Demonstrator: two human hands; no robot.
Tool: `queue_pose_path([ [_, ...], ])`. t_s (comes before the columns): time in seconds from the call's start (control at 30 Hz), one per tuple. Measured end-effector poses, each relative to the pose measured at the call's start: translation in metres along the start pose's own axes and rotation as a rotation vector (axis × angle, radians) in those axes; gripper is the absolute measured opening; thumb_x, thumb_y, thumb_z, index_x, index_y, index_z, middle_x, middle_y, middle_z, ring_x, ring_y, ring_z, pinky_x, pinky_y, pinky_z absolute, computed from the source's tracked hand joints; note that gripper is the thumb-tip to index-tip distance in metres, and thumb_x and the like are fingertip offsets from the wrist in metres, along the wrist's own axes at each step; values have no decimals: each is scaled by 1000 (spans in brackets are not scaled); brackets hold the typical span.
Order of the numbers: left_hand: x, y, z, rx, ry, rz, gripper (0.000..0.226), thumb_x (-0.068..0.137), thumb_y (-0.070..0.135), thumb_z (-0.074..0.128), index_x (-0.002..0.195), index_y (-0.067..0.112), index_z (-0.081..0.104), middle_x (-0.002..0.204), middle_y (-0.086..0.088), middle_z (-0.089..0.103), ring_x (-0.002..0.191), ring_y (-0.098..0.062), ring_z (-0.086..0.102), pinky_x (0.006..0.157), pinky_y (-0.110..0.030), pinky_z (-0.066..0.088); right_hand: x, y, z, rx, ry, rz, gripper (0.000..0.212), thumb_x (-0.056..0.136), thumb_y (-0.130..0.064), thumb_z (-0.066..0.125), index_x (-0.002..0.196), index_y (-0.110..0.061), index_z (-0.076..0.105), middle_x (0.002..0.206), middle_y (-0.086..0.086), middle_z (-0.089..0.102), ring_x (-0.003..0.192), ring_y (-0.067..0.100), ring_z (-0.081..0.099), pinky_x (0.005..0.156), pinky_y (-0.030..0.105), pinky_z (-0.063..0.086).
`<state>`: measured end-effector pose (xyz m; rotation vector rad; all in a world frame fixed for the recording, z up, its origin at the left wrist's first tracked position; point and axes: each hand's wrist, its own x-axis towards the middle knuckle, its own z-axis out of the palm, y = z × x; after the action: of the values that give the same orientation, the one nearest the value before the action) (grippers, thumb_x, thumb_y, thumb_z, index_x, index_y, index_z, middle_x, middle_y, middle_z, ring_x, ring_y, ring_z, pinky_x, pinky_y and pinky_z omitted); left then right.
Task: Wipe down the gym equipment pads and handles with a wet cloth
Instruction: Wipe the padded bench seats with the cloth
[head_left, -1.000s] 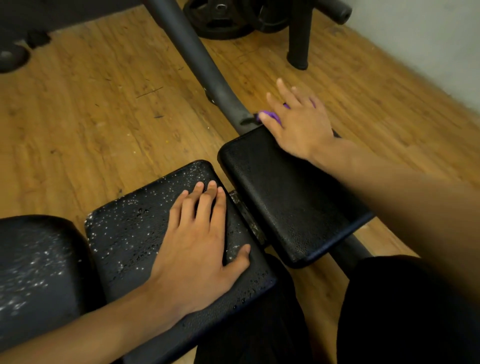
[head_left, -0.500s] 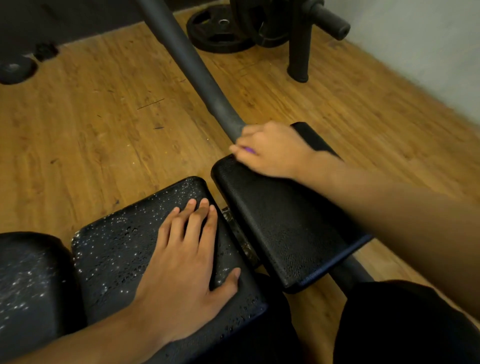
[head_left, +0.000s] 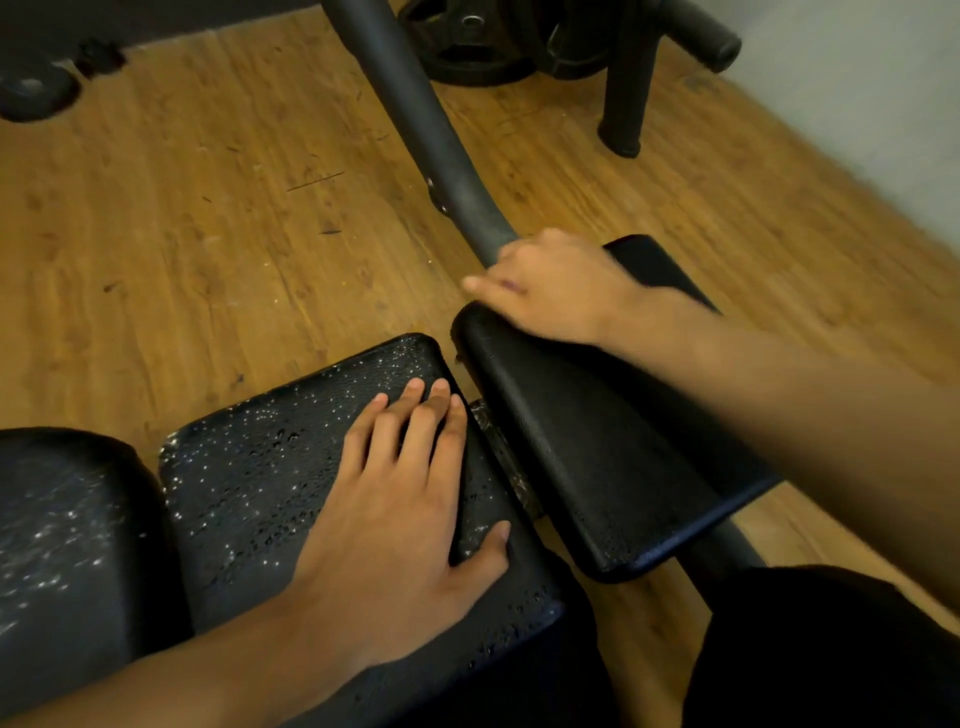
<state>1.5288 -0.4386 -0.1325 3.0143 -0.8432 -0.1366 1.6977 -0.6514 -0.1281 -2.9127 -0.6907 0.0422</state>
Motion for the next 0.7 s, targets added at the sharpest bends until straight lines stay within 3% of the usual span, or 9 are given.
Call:
queue_pose_path([
  [0.07,1,0,0,-2,-10,1,94,91,67,42,154,-2,41,159,-17,41,152,-36,31,124,-52,22,-12,42,-16,-13,-14,141,73,97,-71,16,66,-20,59,76,7,63,74,24,59,77,47,54],
  [0.13,1,1,0,-8,-11,-6,93,91,68,41,154,-2,42,159,-17,41,152,-36,31,124,-55,27,-23,60,-24,44,12,301,86,90,-78,13,75,-15,69,84,10,69,81,28,63,85,48,54],
  [0.17,2,1,0,-11,-9,-6,93,92,68,40,154,-2,42,159,-18,41,152,-37,32,124,-56,29,-23,59,-22,62,37,377,89,90,-78,14,81,-12,73,91,12,72,87,30,65,88,47,53],
  [0.23,3,2,-1,-14,-2,-8,92,92,67,40,153,-2,43,159,-18,41,151,-37,32,123,-57,29,-10,33,-8,-123,85,449,78,101,-64,22,92,-6,73,102,19,71,98,39,64,93,46,48],
  [0.37,2,1,1,-5,0,-9,92,92,67,40,152,-2,44,159,-19,42,151,-37,32,124,-56,28,5,-43,14,-220,139,273,55,109,-39,29,100,-6,73,106,17,69,99,38,64,92,45,40],
  [0.47,0,1,2,4,6,-10,92,92,67,41,153,-1,43,159,-18,41,152,-36,30,125,-54,24,-7,-32,10,-116,166,12,53,110,-41,28,97,-13,72,101,10,66,92,32,63,87,43,42],
  [0.53,1,0,2,11,7,-1,92,92,67,41,154,-1,42,159,-17,41,152,-36,30,124,-52,20,-17,4,-3,-38,119,-39,58,107,-54,23,89,-20,67,92,4,60,83,25,59,74,37,44],
  [0.6,1,1,1,14,11,1,92,92,68,41,154,-1,43,159,-17,42,152,-36,31,123,-52,18,-25,49,-18,-22,52,130,71,99,-70,17,81,-20,63,88,2,60,82,24,60,69,33,41],
  [0.7,3,2,-1,-4,12,-8,92,91,68,41,153,-1,44,158,-17,43,151,-36,33,124,-52,23,-29,78,-29,146,13,495,83,97,-77,23,93,-11,74,86,13,69,79,26,64,71,35,47],
])
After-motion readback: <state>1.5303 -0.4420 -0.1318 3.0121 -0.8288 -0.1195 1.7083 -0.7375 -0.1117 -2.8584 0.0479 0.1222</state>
